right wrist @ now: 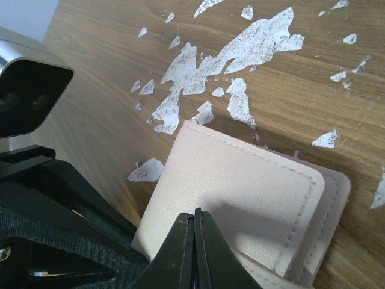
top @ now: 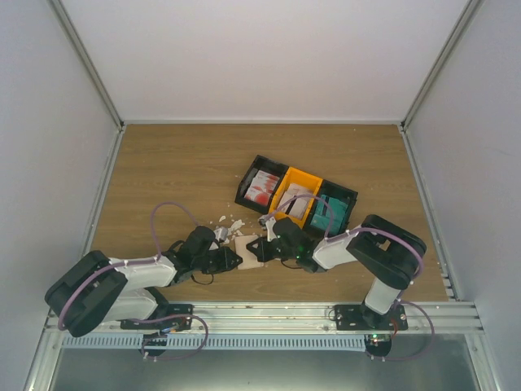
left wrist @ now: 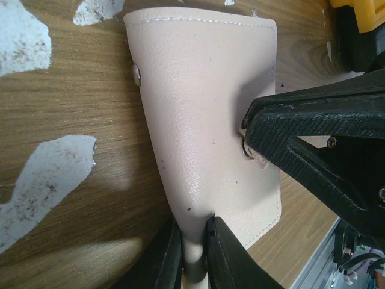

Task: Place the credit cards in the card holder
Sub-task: Close the card holder at the center of the board.

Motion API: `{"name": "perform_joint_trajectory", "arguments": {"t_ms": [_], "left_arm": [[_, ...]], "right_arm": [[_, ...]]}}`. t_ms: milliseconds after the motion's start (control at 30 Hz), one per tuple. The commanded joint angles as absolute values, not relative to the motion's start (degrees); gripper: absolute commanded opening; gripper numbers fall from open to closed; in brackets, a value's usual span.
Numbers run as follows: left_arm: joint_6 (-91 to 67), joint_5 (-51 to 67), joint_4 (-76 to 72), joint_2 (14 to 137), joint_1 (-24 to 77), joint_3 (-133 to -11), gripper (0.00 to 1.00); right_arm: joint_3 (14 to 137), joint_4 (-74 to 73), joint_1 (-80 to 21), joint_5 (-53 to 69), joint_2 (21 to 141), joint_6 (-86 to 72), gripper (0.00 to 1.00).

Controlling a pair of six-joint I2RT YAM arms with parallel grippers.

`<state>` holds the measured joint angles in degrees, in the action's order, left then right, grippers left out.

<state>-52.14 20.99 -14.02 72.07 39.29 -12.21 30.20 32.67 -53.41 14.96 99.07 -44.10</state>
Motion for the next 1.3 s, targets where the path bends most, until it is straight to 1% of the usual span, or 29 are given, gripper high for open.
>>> {"name": "perform_joint_trajectory", "arguments": {"t_ms": [0,367,633,933,1133,1267], "left_arm": [[-52.1,15.5,-12.0,75.9,39.8,-12.1,0.15],[-52.3,15.2,-12.2,77.0,39.8,-12.5,0.15],[-52.0,15.1,-12.3,77.9,39.7,-12.8,0.15],[-51.9,15.1,-12.7,79.0,39.7,-13.1,0.15],[-51.7,15.0,-12.7,79.2,39.7,-13.1,0.15],[-51.8,15.1,-13.0,79.2,39.8,-13.1,0.14]], "right_arm": [[25.7,17.7,-57.2,18.5,104.9,-41.2,0.01],[22.0,23.9,-58.2,18.5,105.4,-39.9,0.01],[19.8,32.4,-58.4,26.7,101.6,-37.4,0.01],[17.8,39.8,-57.6,30.5,101.7,-41.4,0.00],[16.4,45.1,-54.6,35.8,99.2,-45.6,0.01],[16.7,45.8,-52.0,39.0,97.4,-47.5,0.00]]}}
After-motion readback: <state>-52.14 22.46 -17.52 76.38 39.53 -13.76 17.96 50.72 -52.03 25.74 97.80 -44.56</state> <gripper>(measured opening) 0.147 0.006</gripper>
